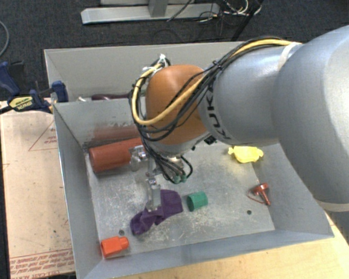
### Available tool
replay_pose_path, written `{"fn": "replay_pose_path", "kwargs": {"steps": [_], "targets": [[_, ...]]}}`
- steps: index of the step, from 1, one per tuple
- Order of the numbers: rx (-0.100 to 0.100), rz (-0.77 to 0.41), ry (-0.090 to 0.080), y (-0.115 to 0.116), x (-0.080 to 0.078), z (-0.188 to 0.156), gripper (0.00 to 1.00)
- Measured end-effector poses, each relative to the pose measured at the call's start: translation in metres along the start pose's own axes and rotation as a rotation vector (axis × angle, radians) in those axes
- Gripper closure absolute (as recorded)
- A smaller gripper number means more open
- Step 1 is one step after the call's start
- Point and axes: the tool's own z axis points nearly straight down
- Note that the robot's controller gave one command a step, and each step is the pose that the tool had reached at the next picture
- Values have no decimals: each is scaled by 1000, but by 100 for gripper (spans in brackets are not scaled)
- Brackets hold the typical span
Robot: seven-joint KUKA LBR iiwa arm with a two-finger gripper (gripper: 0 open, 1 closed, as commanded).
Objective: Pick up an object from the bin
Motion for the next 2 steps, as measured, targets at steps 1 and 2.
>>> {"fn": "replay_pose_path", "kwargs": {"steps": [1,2], "targets": [[3,-100,-6,-35,15,17,0],[-2,-5,-1,-54,21,43,100]]}}
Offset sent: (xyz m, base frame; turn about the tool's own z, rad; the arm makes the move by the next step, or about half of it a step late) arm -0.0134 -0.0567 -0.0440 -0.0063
